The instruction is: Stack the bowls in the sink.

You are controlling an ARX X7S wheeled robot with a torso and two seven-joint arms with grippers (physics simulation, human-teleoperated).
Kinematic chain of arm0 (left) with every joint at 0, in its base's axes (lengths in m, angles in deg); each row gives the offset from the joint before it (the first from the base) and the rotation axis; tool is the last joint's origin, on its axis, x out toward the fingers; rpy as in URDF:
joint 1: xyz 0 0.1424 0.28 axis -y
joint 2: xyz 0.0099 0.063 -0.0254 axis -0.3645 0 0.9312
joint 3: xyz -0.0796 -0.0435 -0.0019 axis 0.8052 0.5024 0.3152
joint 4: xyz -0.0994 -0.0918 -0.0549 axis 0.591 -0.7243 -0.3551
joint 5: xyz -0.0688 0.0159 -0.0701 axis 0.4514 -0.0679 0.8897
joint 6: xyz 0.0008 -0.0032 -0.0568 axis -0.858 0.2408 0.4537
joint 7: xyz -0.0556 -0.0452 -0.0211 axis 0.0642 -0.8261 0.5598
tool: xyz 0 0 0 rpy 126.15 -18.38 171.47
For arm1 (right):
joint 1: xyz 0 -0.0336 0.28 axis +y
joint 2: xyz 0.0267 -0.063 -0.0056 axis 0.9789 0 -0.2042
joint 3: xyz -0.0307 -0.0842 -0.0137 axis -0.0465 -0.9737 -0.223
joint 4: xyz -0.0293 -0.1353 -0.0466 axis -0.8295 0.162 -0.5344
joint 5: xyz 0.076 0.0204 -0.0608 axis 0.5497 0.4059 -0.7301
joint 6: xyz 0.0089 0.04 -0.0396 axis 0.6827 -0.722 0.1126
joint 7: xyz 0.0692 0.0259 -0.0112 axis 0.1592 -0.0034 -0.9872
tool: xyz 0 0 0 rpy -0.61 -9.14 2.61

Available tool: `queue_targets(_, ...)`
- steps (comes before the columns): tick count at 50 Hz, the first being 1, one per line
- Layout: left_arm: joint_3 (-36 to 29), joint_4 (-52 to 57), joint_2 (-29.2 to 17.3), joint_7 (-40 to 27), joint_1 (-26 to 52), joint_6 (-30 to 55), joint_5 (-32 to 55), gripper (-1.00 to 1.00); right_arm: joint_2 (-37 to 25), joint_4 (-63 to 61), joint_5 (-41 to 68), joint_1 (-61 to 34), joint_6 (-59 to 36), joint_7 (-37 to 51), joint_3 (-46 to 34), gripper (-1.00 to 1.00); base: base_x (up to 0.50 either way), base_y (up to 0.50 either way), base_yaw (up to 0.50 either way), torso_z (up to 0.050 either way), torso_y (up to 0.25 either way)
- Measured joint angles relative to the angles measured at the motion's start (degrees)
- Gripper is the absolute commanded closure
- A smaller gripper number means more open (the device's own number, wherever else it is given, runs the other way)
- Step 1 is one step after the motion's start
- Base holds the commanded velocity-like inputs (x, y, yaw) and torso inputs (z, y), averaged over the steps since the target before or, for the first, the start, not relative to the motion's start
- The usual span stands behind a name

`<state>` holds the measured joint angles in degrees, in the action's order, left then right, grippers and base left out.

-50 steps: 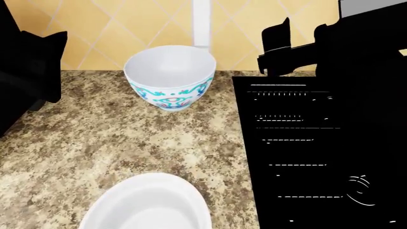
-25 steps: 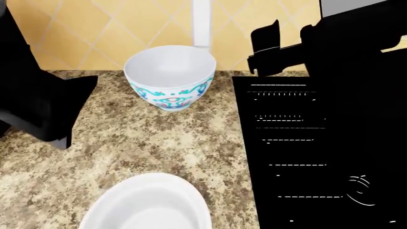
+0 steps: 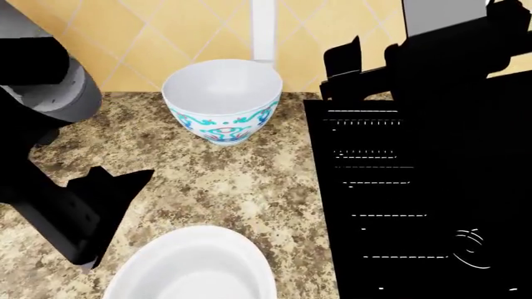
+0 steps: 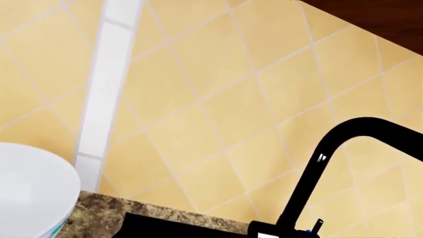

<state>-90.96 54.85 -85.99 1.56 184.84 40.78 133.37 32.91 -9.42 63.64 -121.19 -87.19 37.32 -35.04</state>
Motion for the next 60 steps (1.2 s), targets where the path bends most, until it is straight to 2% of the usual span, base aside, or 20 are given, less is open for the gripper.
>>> queue_targets(30,-7.2,0.9,4.4,1.3,-0.3,0.9,1.1,-1.0,-0.5,-0.1,-0.7,1.4,0.3,0.1,-0.2,-1.0,0.0,0.0,0.0,0.0,0.0)
queue_targets(60,-8.6,4.6,3.6,4.9,-5.0,0.4,-1.5,-1.0,0.0,0.7,-1.7,2.2,0.1,-0.8,-0.3,-1.0,0.0,0.0,0.0,0.0,0.0)
